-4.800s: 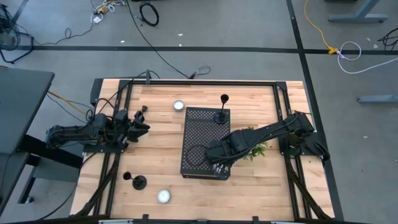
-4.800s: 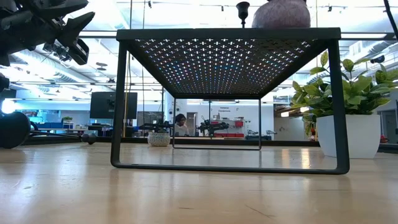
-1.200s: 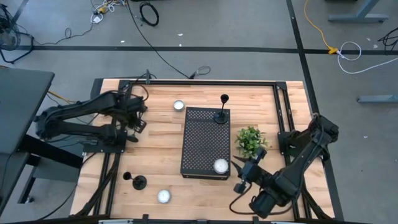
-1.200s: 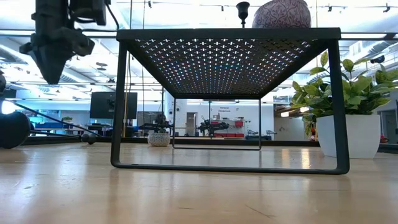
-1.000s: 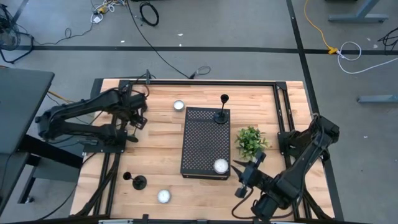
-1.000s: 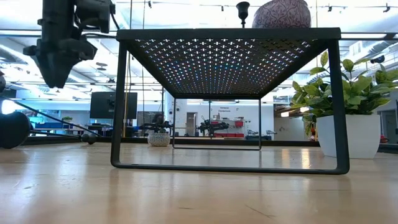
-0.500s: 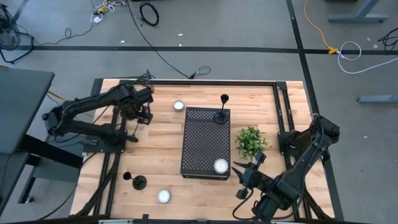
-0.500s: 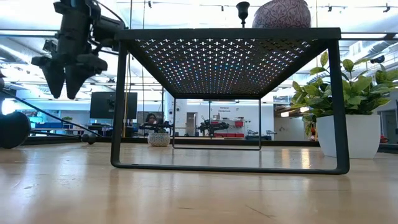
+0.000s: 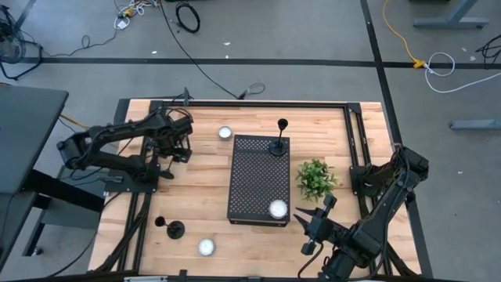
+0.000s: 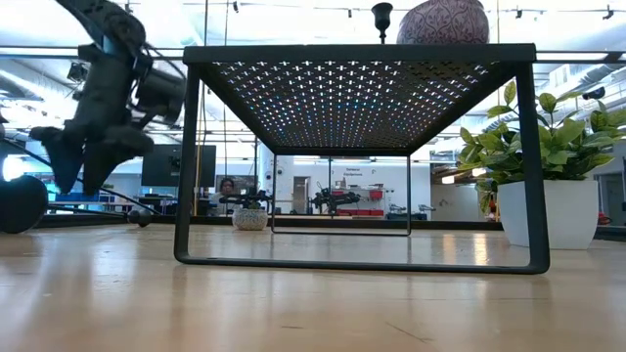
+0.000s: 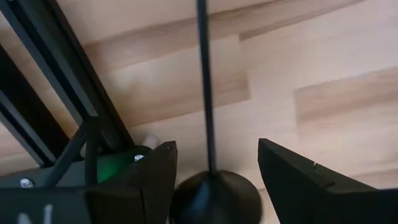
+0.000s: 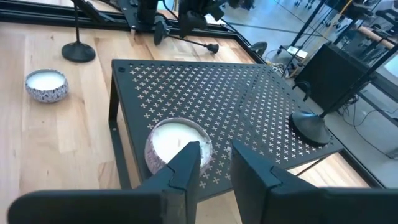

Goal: Pick & Place candle stick holders
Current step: Put the top black candle holder on the shelf aligned with the other black candle holder

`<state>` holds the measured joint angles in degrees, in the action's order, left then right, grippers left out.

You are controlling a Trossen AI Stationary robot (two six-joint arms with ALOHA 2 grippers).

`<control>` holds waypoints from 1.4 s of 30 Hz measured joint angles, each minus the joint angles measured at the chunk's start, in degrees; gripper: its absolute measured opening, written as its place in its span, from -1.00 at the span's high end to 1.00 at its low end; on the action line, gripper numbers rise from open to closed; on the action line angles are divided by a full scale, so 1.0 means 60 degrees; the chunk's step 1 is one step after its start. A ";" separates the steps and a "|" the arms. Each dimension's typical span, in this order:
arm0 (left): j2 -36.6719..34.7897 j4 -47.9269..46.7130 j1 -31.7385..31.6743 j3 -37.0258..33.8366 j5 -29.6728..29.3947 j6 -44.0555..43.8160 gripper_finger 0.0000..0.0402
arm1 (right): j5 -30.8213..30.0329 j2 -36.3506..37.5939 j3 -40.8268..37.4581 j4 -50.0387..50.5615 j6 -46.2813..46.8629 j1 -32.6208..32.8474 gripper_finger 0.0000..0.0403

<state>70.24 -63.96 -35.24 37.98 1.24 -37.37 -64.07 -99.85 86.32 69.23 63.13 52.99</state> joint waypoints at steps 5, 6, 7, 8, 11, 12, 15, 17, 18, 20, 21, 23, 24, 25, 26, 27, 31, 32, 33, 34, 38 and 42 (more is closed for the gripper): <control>-0.0018 0.1161 -0.0381 -0.0882 -0.0158 0.0246 -0.12 | -0.0017 -0.0001 0.0000 -0.0047 -0.0035 -0.0004 0.57; -0.0018 0.1454 -0.0468 -0.1020 -0.0103 0.0377 -0.12 | -0.0080 -0.0004 0.0000 -0.0047 -0.0039 -0.0004 0.57; -0.0018 0.1710 -0.0551 -0.1131 -0.0009 0.0539 -0.12 | -0.0145 -0.0004 0.0000 -0.0051 -0.0038 -0.0004 0.57; -0.0018 0.1892 -0.0624 -0.1215 0.0094 0.0620 -0.12 | -0.0210 -0.0004 0.0000 -0.0058 -0.0042 -0.0004 0.57; -0.0018 0.2260 -0.0790 -0.1342 0.0304 0.0697 -0.12 | -0.0258 -0.0004 0.0000 -0.0152 -0.0195 -0.0011 0.57; -0.0018 0.2293 -0.0830 -0.1359 0.0277 0.0703 -0.12 | -0.0256 -0.0004 0.0000 -0.0177 -0.0212 -0.0011 0.57; -0.0018 0.2324 -0.0976 -0.1406 0.0106 0.0892 -0.12 | -0.0259 -0.0004 0.0000 -0.0234 -0.0260 -0.0011 0.57; -0.0018 0.2568 -0.1100 -0.1406 0.0045 0.0914 -0.12 | -0.0260 -0.0004 0.0000 -0.0264 -0.0288 -0.0011 0.57; -0.0018 0.2671 -0.1163 -0.1406 -0.0010 0.0865 -0.11 | -0.0263 -0.0004 0.0000 -0.0277 -0.0339 -0.0011 0.57; -0.0018 0.2790 -0.1231 -0.1406 -0.0007 0.0737 -0.09 | -0.0259 -0.0004 0.0000 -0.0302 -0.0363 -0.0018 0.57; -0.0018 0.2881 -0.1239 -0.1406 0.0003 0.0720 -0.06 | -0.0260 -0.0004 0.0000 -0.0300 -0.0363 -0.0021 0.57; -0.0018 0.2911 -0.1239 -0.1403 0.0010 0.0714 0.01 | -0.0259 -0.0004 0.0000 -0.0300 -0.0363 -0.0022 0.57; -0.0018 0.2888 -0.1235 -0.1403 0.0011 0.0724 0.06 | -0.0259 -0.0004 0.0000 -0.0302 -0.0363 -0.0022 0.57; -0.0018 0.2899 -0.1235 -0.1403 0.0020 0.0779 0.11 | -0.0259 -0.0004 0.0000 -0.0302 -0.0364 -0.0022 0.57; -0.0018 0.2909 -0.1235 -0.1403 0.0014 0.0827 0.16 | -0.0259 -0.0004 0.0000 -0.0302 -0.0366 -0.0022 0.57; -0.0018 0.2902 -0.1235 -0.1403 0.0014 0.0875 0.21 | -0.0259 -0.0004 0.0000 -0.0302 -0.0363 -0.0022 0.57; -0.0018 0.2895 -0.1235 -0.1403 0.0017 0.0888 0.41 | -0.0259 -0.0005 0.0000 -0.0331 -0.0405 -0.0022 0.57; -0.0018 0.2895 -0.1235 -0.1403 0.0014 0.0892 0.46 | -0.0263 -0.0007 0.0000 -0.0331 -0.0407 -0.0022 0.57; -0.0018 0.2898 -0.1235 -0.1403 0.0014 0.0912 0.50 | -0.0296 -0.0007 0.0000 -0.0331 -0.0408 -0.0022 0.57; -0.0018 0.2898 -0.1235 -0.1403 0.0014 0.0918 0.55 | -0.0336 -0.0007 0.0000 -0.0332 -0.0410 -0.0022 0.57; -0.0018 0.2898 -0.1235 -0.1403 -0.0004 0.0922 0.72 | -0.0412 -0.0007 0.0000 -0.0351 -0.0411 -0.0022 0.57; -0.0018 0.2902 -0.1235 -0.1403 0.0001 0.0936 0.88 | -0.0420 -0.0007 0.0000 -0.0357 -0.0410 -0.0022 0.57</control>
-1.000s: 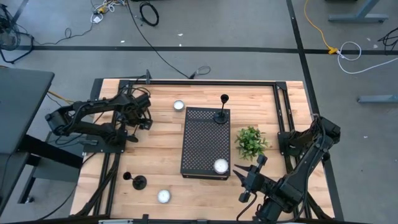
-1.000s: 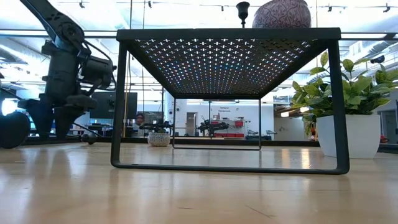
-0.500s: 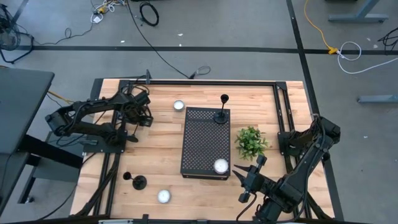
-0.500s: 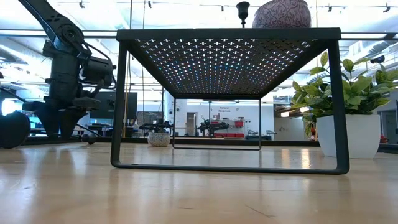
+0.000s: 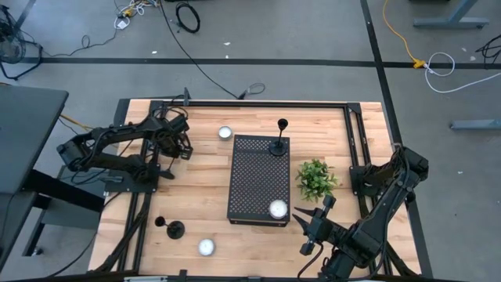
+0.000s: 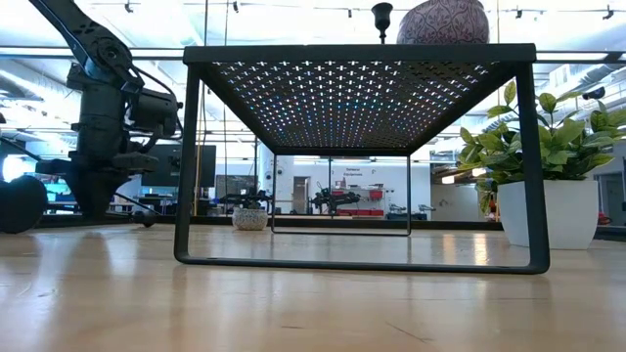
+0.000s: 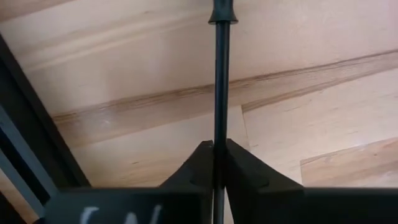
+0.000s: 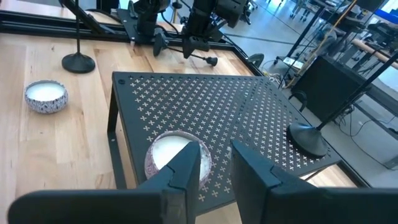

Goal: Pick & Place candle stick holders
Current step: Put the top black candle holder on the shelf aligned with the other black candle holder

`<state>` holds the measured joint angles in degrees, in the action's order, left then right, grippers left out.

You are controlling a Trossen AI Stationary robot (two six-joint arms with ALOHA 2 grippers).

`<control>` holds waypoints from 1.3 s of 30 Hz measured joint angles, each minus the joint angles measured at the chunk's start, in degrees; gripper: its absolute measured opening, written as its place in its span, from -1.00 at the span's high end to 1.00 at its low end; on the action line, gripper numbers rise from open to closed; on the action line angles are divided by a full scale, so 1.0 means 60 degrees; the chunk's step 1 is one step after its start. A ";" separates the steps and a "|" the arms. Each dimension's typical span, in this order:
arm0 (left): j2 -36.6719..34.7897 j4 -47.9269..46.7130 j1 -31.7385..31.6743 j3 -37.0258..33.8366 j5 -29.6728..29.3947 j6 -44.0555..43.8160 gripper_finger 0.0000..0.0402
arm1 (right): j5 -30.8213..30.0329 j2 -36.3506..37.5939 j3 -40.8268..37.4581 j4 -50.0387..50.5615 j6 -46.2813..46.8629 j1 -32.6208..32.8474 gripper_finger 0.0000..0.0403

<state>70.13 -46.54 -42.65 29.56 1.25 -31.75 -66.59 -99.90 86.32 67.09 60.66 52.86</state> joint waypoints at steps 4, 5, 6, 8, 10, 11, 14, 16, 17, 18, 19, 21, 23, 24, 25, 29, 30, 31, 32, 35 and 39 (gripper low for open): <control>-0.0004 0.0000 0.0000 0.0004 0.0006 0.0133 0.94 | -0.0003 0.0000 0.0000 -0.0004 0.0004 0.0000 0.57; -0.0004 -0.0004 0.0000 0.0004 0.0013 0.0142 0.93 | -0.0004 0.0000 0.0000 -0.0004 0.0004 0.0000 0.57; -0.0004 0.0000 0.0000 0.0004 0.0016 0.0142 0.93 | 0.0000 0.0000 0.0000 -0.0004 0.0004 0.0000 0.57; -0.0004 -0.0007 0.0000 0.0004 0.0016 0.0145 0.91 | -0.0004 0.0000 0.0000 -0.0004 0.0004 0.0000 0.57; -0.0004 -0.0015 0.0000 0.0004 0.0016 0.0156 0.91 | -0.0004 0.0000 0.0000 -0.0004 0.0004 0.0000 0.57; -0.0004 -0.0015 0.0000 0.0004 0.0016 0.0157 0.93 | -0.0004 0.0000 0.0000 -0.0004 0.0004 0.0000 0.57; -0.0026 -0.0018 0.0000 0.0004 0.0037 0.0272 0.94 | -0.0004 0.0000 0.0000 -0.0004 -0.0002 0.0000 0.57; -0.0165 -0.0053 0.0008 0.0004 0.0088 0.0339 0.94 | -0.0004 0.0000 0.0000 -0.0004 -0.0022 0.0000 0.57; -0.0238 -0.0078 0.0023 0.0020 0.0139 0.0346 0.94 | -0.0004 0.0000 0.0000 -0.0004 -0.0022 0.0000 0.57; -0.0341 -0.0094 0.0046 0.0057 0.0199 0.0336 0.94 | -0.0004 0.0000 0.0000 -0.0007 -0.0022 0.0000 0.57; -0.0468 -0.0107 0.0088 0.0118 0.0245 0.0306 0.94 | -0.0004 0.0000 0.0000 -0.0004 -0.0024 0.0000 0.57; -0.0804 -0.0157 0.0172 0.0285 0.0235 0.0284 0.94 | -0.0005 0.0000 0.0000 -0.0004 -0.0027 0.0000 0.57; -0.1182 -0.0189 0.0271 0.0475 0.0237 0.0278 0.94 | -0.0005 0.0000 0.0000 -0.0004 -0.0054 0.0000 0.57; -0.1384 -0.0179 0.0325 0.0597 0.0234 0.0265 0.94 | -0.0007 0.0000 0.0000 -0.0004 -0.0055 -0.0001 0.57; -0.1607 -0.0158 0.0383 0.0730 0.0233 0.0262 0.94 | -0.0007 0.0000 0.0000 -0.0004 -0.0055 -0.0004 0.57; -0.2485 -0.0083 0.0635 0.1154 0.0230 0.0380 0.94 | -0.0007 0.0000 0.0000 -0.0007 -0.0055 -0.0029 0.57; -0.2701 -0.0052 0.0704 0.1260 0.0234 0.0410 0.94 | -0.0007 0.0000 0.0000 -0.0012 -0.0055 -0.0048 0.57; -0.2927 0.0028 0.0769 0.1339 0.0228 0.0439 0.94 | -0.0007 0.0000 0.0000 -0.0020 -0.0055 -0.0065 0.57; -0.3143 0.0098 0.0842 0.1412 0.0231 0.0456 0.94 | -0.0007 0.0000 0.0000 -0.0022 -0.0055 -0.0083 0.57; -0.3812 0.0757 0.1074 0.1460 0.0234 0.0568 0.94 | -0.0004 0.0000 0.0000 -0.0033 -0.0055 -0.0147 0.57; -0.4577 0.1797 0.1422 0.1464 0.0236 0.0670 0.94 | 0.0000 0.0000 0.0000 -0.0036 -0.0055 -0.0200 0.57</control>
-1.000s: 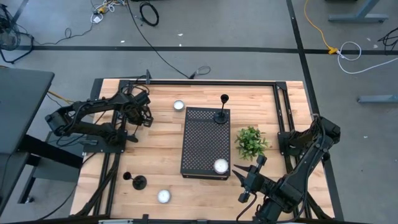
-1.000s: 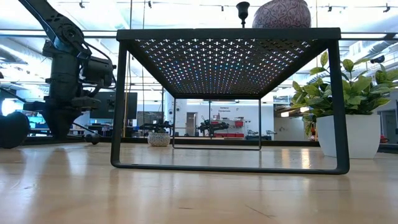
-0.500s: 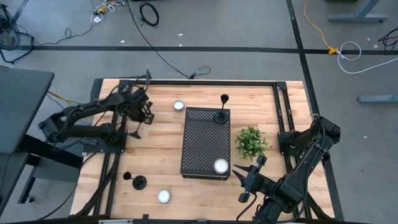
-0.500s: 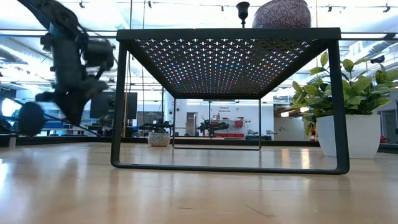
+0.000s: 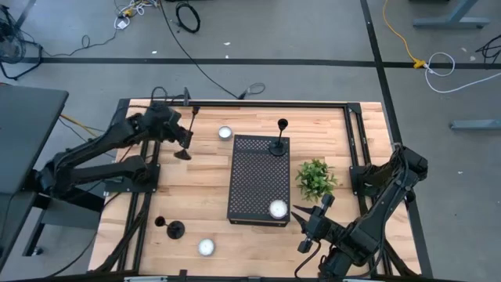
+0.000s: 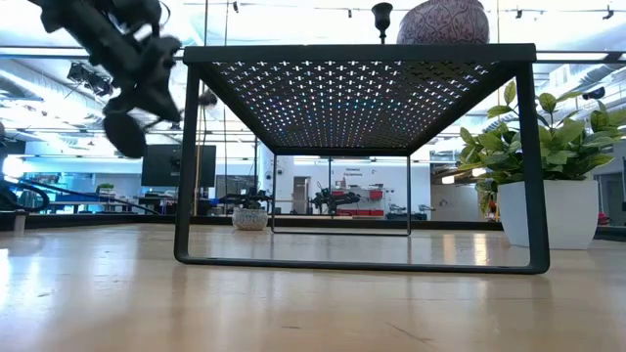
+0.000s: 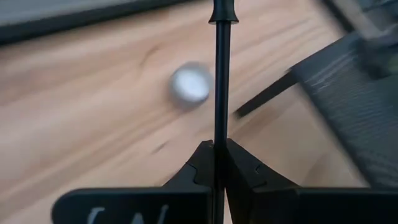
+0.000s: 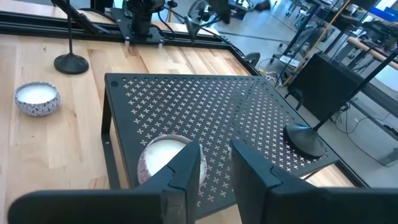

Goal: Pick & Place candle stick holders
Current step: Put the top black candle holder on the shelf aligned with the other black candle holder

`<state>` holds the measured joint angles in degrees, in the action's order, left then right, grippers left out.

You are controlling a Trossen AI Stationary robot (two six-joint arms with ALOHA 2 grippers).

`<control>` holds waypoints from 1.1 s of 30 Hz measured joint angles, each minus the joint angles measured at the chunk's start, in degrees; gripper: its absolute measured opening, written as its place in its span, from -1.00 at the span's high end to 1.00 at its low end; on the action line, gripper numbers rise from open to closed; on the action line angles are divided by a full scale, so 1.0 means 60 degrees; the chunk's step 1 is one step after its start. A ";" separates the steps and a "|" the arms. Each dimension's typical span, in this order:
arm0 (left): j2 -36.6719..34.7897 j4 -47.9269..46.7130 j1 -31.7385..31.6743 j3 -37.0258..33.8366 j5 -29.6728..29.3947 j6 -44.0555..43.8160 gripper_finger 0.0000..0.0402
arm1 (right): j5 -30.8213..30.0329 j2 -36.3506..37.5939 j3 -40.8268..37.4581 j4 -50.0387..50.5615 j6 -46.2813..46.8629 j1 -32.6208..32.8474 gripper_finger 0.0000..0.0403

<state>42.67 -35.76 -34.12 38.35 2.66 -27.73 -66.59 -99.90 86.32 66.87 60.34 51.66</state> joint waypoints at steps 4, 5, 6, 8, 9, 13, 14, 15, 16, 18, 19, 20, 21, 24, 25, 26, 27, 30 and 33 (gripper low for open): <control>-0.0508 0.0972 0.0334 0.0004 0.0028 0.0293 0.94 | 0.0000 0.0000 0.0000 -0.0003 -0.0004 0.0004 0.57; -0.0587 0.1207 0.0423 0.0004 -0.0001 0.0410 0.94 | 0.0000 0.0000 0.0000 -0.0003 -0.0004 0.0001 0.57; -0.0659 0.1448 0.0520 0.0004 -0.0080 0.0547 0.94 | 0.0000 0.0000 0.0000 -0.0003 -0.0004 0.0000 0.57; -0.0732 0.1951 0.0741 0.0004 -0.0355 0.0837 0.94 | 0.0000 0.0000 0.0000 0.0000 -0.0004 0.0000 0.57; -0.0742 0.2201 0.0863 0.0004 -0.0489 0.0967 0.94 | 0.0000 0.0000 0.0000 -0.0004 -0.0004 0.0000 0.57; -0.0745 0.3417 0.1300 -0.0078 -0.0609 0.1477 0.94 | 0.0000 0.0000 0.0000 0.0000 -0.0004 0.0000 0.57; -0.0745 0.3762 0.1414 -0.0149 -0.0610 0.1622 0.94 | 0.0000 0.0000 0.0000 0.0000 -0.0004 0.0000 0.57; -0.0745 0.4145 0.1534 -0.0245 -0.0608 0.1747 0.94 | 0.0000 0.0000 0.0000 -0.0001 -0.0004 0.0000 0.57; -0.0738 0.4562 0.1665 -0.0358 -0.0567 0.1918 0.94 | 0.0000 0.0000 0.0000 0.0000 -0.0004 0.0000 0.57; -0.0741 0.5593 0.1897 -0.0660 -0.0396 0.2187 0.94 | -0.0004 0.0000 0.0000 0.0000 -0.0004 0.0000 0.57; -0.0742 0.6080 0.2004 -0.0827 -0.0372 0.2241 0.94 | 0.0000 0.0000 0.0000 0.0000 -0.0007 0.0000 0.57; -0.0742 0.6518 0.2110 -0.1010 -0.0351 0.2295 0.94 | 0.0000 0.0000 0.0000 0.0000 -0.0007 0.0000 0.57; -0.0739 0.6951 0.2210 -0.1216 -0.0344 0.2321 0.94 | -0.0002 0.0000 0.0000 0.0000 -0.0007 0.0000 0.57; -0.0732 0.8265 0.2471 -0.1807 -0.0125 0.2443 0.94 | -0.0001 0.0000 0.0000 0.0000 -0.0041 0.0000 0.57; -0.0734 0.8701 0.2570 -0.1997 -0.0044 0.2493 0.94 | -0.0004 0.0000 0.0000 -0.0004 -0.0084 0.0000 0.57; -0.0738 0.9127 0.2663 -0.2183 -0.0016 0.2534 0.94 | 0.0000 0.0000 0.0000 -0.0008 -0.0146 0.0000 0.57; -0.0734 0.9464 0.2750 -0.2343 -0.0037 0.2557 0.94 | 0.0000 0.0000 0.0000 -0.0014 -0.0182 0.0000 0.57; -0.0582 1.0195 0.2971 -0.2703 -0.0108 0.2865 0.94 | -0.0004 0.0000 0.0000 -0.0022 -0.0186 0.0000 0.57; -0.0241 1.0568 0.3203 -0.2892 -0.0339 0.3250 0.94 | -0.0004 0.0000 0.0000 -0.0022 -0.0186 0.0000 0.57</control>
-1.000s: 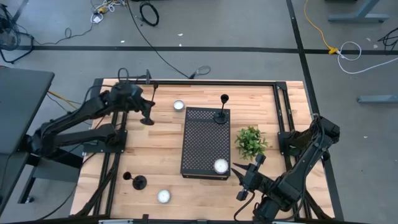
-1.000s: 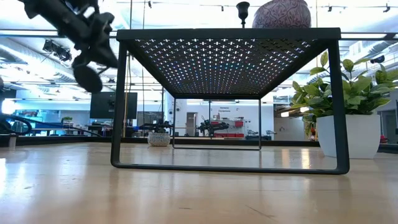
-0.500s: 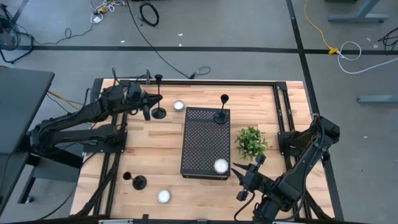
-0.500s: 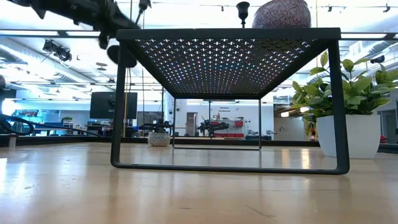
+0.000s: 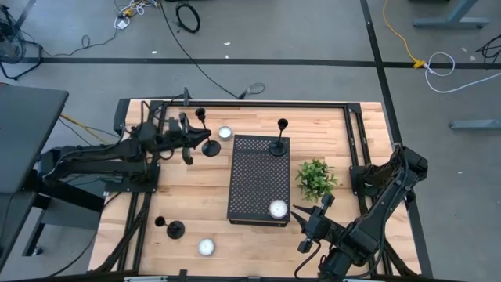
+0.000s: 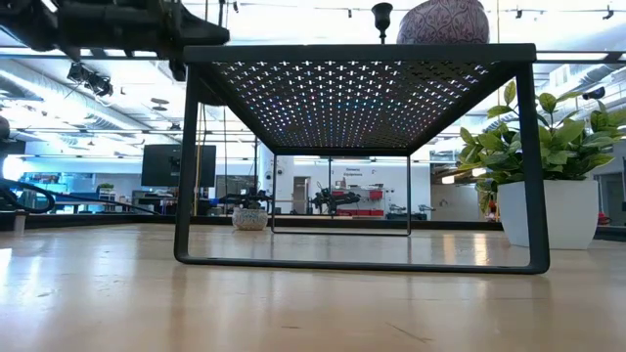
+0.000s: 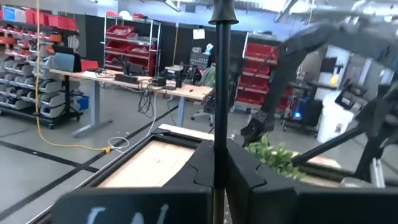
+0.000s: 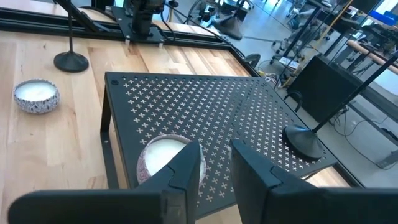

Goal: Pick & Place candle stick holders
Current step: Put the top black candle holder on the shelf aligned with the other black candle holder

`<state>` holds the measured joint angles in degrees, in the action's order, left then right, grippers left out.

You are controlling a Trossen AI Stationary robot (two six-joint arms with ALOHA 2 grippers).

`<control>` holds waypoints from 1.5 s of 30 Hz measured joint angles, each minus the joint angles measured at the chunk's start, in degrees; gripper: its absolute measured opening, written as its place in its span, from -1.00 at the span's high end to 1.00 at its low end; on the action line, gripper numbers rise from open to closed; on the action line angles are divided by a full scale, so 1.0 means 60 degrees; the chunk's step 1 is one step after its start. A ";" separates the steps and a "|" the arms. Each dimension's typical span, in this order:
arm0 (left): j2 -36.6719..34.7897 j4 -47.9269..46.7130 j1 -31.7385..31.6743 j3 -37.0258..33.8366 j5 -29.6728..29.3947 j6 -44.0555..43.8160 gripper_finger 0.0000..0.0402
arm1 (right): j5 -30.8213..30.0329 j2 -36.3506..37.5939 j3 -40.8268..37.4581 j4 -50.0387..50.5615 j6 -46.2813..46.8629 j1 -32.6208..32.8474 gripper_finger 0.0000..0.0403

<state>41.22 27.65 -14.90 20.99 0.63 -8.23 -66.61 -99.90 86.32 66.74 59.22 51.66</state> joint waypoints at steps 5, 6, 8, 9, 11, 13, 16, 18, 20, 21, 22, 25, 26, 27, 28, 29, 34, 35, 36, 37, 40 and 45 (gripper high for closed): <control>0.1068 0.1024 0.0418 0.0000 -0.0130 0.0779 0.94 | -0.0060 0.0000 0.0000 -0.0015 0.0002 -0.0036 0.57; 0.1310 0.1322 0.0491 0.0000 -0.0132 0.1004 0.94 | -0.0075 0.0000 0.0004 -0.0020 0.0002 -0.0036 0.57; 0.1778 0.1771 0.0589 0.0000 -0.0136 0.1272 0.94 | -0.0073 0.0000 0.0004 -0.0042 0.0000 -0.0044 0.57; 0.2018 0.2029 0.0613 0.0000 -0.0133 0.1283 0.94 | -0.0073 0.0000 0.0004 -0.0058 0.0004 -0.0044 0.57; 0.2549 0.2756 0.0610 0.0000 -0.0116 0.1269 0.94 | -0.0057 0.0000 0.0004 -0.0068 0.0004 -0.0044 0.57; 0.3063 0.3386 0.0610 0.0000 -0.0050 0.1267 0.94 | -0.0025 0.0000 0.0004 -0.0080 0.0002 -0.0044 0.57; 0.3770 0.4216 0.0610 0.0000 0.0118 0.1265 0.94 | -0.0006 0.0000 0.0004 -0.0084 0.0000 -0.0044 0.57; 0.4174 0.4725 0.0610 0.0000 0.0234 0.1321 0.94 | 0.0000 0.0000 0.0004 -0.0080 0.0000 -0.0044 0.57; 0.4568 0.5147 0.0610 0.0000 0.0312 0.1475 0.94 | 0.0000 0.0000 0.0004 -0.0080 0.0000 -0.0044 0.57; 0.4751 0.5350 0.0610 0.0000 0.0319 0.1482 0.94 | -0.0006 0.0000 0.0004 -0.0080 -0.0003 -0.0044 0.57; 0.4943 0.5623 0.0607 0.0000 0.0317 0.1488 0.94 | -0.0041 0.0000 0.0004 -0.0080 -0.0004 -0.0044 0.57; 0.5429 0.6341 0.0576 0.0000 0.0345 0.1542 0.94 | -0.0072 0.0000 0.0004 -0.0080 -0.0007 -0.0044 0.57; 0.5591 0.6536 0.0577 0.0010 0.0365 0.1564 0.94 | -0.0073 0.0000 0.0004 -0.0080 -0.0007 -0.0044 0.57; 0.5748 0.6628 0.0577 0.0065 0.0372 0.1570 0.94 | -0.0070 0.0000 0.0004 -0.0076 -0.0007 -0.0044 0.57; 0.5868 0.6596 0.0577 0.0152 0.0384 0.1574 0.94 | -0.0072 0.0000 0.0004 -0.0079 -0.0011 -0.0044 0.57; 0.5982 0.6577 0.0577 0.0244 0.0433 0.1593 0.94 | -0.0073 0.0000 0.0004 -0.0076 -0.0011 -0.0044 0.57; 0.6755 0.6563 0.0577 0.1033 0.0773 0.2067 0.94 | -0.0070 0.0000 0.0004 -0.0091 0.0003 -0.0087 0.57; 0.6895 0.6563 0.0577 0.1186 0.0787 0.2151 0.94 | -0.0066 0.0000 0.0004 -0.0103 0.0011 -0.0087 0.57; 0.7008 0.6562 0.0577 0.1311 0.0814 0.2213 0.94 | -0.0062 0.0000 0.0004 -0.0122 0.0011 -0.0090 0.57; 0.7125 0.6570 0.0577 0.1430 0.0851 0.2270 0.94 | -0.0058 0.0000 0.0004 -0.0145 0.0009 -0.0087 0.57; 0.7435 0.6505 0.0484 0.1705 0.0972 0.2273 0.94 | 0.0000 0.0000 0.0004 -0.0189 0.0004 -0.0087 0.57; 0.7989 0.6483 0.0242 0.2166 0.1416 0.1985 0.94 | 0.0004 0.0000 0.0004 -0.0193 -0.0033 -0.0087 0.57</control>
<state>89.16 66.55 -13.45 33.99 9.13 3.68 -66.59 -99.90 86.35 65.58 59.02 51.13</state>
